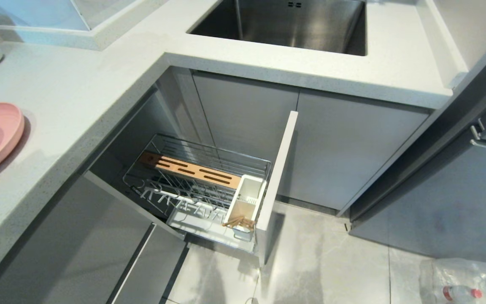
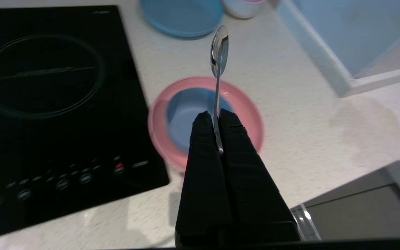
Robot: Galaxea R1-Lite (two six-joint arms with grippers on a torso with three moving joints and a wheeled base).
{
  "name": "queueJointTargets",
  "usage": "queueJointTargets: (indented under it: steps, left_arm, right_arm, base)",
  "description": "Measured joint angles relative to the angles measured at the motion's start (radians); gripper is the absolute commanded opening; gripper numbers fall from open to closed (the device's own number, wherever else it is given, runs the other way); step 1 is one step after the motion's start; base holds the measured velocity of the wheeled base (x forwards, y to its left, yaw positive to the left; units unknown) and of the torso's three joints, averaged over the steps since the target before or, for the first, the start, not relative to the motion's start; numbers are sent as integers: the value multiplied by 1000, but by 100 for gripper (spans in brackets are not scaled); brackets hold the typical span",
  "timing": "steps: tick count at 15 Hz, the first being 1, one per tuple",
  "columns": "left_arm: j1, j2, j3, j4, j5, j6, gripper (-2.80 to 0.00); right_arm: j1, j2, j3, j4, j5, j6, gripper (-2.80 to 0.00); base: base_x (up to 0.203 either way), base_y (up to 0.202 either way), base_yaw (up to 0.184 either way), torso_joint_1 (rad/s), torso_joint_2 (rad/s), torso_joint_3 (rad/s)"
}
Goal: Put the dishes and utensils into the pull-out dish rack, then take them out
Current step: Take the spoon out of the cupboard
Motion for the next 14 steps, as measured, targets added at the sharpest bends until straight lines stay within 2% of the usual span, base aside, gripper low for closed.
queueJointTargets:
  steps: [5, 9, 12, 14]
  left_arm:
    - [154, -148, 249, -102, -51, -58, -280]
    - [206, -224, 452, -241, -59, -64, -280]
    - [232, -230, 519, -275, -109, -101, -280]
    - [249, -207, 528, -277, -114, -125, -280]
  right_arm:
    - [0, 0, 0, 0, 0, 0, -280]
    - [0, 0, 0, 0, 0, 0, -280]
    - [0, 0, 0, 0, 0, 0, -280]
    - [2, 0, 0, 0, 0, -1, -280]
  base:
    - [0, 0, 0, 0, 0, 0]
    - [0, 0, 0, 0, 0, 0]
    - [0, 0, 0, 0, 0, 0]
    - [0, 0, 0, 0, 0, 0]
